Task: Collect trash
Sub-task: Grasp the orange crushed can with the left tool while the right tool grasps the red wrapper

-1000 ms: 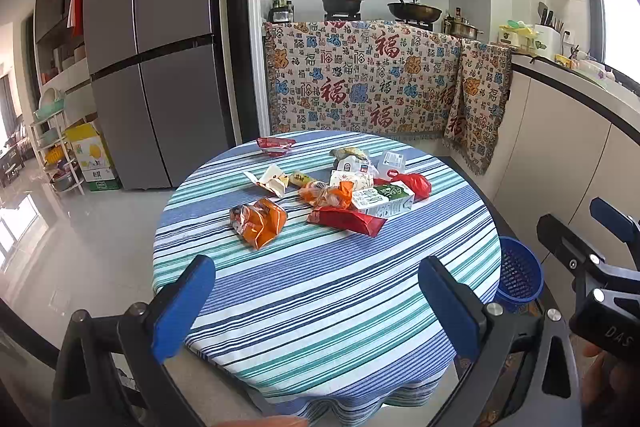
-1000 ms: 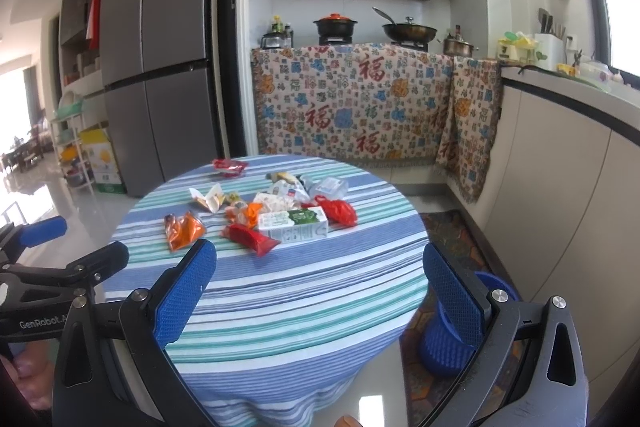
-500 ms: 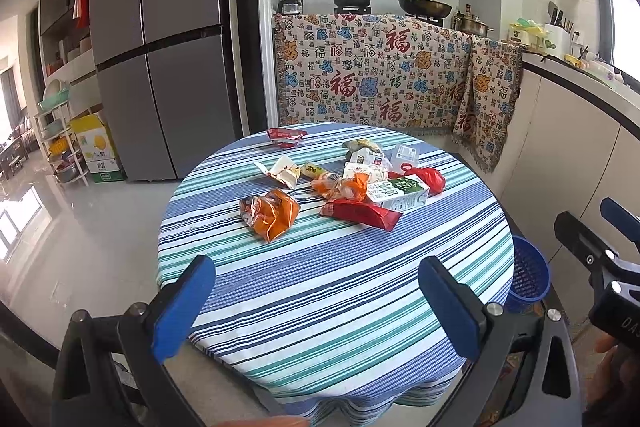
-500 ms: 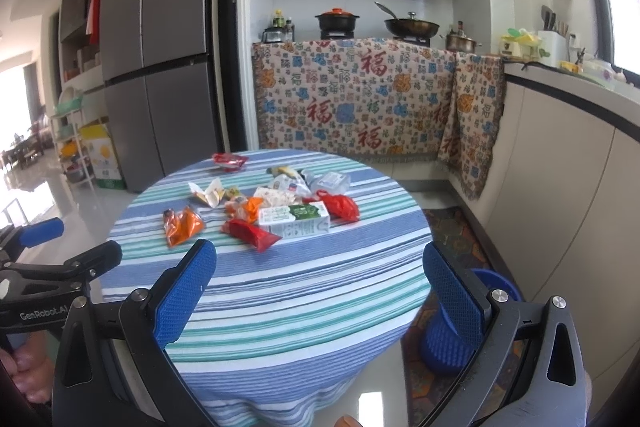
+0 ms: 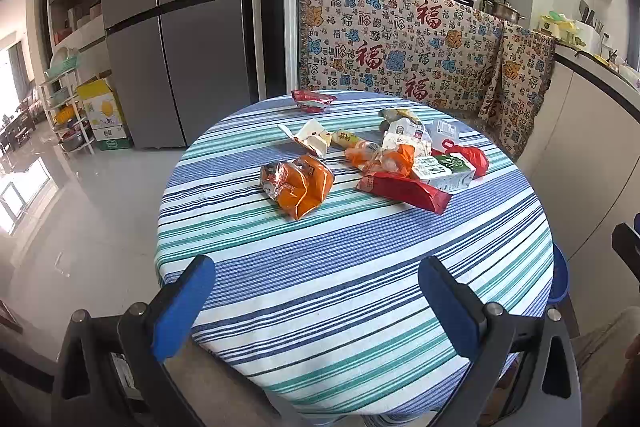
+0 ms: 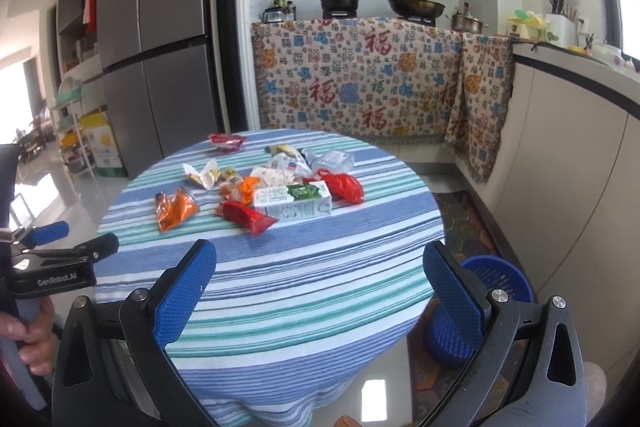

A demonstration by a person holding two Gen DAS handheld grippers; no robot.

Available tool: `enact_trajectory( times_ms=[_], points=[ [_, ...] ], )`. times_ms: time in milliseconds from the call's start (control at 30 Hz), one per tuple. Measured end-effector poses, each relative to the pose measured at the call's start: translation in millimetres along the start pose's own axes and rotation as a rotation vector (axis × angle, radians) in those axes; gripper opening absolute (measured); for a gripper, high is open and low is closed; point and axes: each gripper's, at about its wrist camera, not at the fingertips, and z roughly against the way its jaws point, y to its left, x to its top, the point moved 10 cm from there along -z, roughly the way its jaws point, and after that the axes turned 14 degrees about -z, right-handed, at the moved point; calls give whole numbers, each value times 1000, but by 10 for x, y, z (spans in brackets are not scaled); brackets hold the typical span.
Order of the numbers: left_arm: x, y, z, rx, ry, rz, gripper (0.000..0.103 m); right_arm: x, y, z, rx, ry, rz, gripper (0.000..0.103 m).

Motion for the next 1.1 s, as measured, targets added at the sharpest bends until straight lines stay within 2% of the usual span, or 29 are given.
enact_trajectory(
  times_ms=[200, 400, 600, 800, 933, 1000, 1033, 1067, 1100],
  points=[
    [6, 141, -414, -98, 18, 30, 103, -143, 14, -220, 12, 52, 19, 103],
    [47, 382, -820, -91, 39, 33, 103, -311, -12, -499, 19, 122, 35, 103],
    [108, 454, -1113, -82, 54, -30, 103, -336, 64, -762, 48, 158, 77, 103],
    [195, 486, -1312, -62, 66, -53, 103, -243, 305, -1149, 139, 188, 139, 103],
    [183, 472, -1408, -58, 84, -85, 94, -216, 551, -1538, 230, 269, 195, 102],
    [164, 467, -1448, -58, 94, -90, 89, -258, 687, -1752, 279, 344, 217, 95],
    [158, 459, -1467, -61, 97, -91, 86, -286, 737, -1848, 288, 375, 227, 86],
    [151, 458, -1478, -66, 99, -89, 82, -314, 789, -1941, 295, 402, 240, 82],
    [147, 454, -1491, -71, 100, -85, 79, -341, 833, -2028, 299, 423, 252, 80]
  ],
)
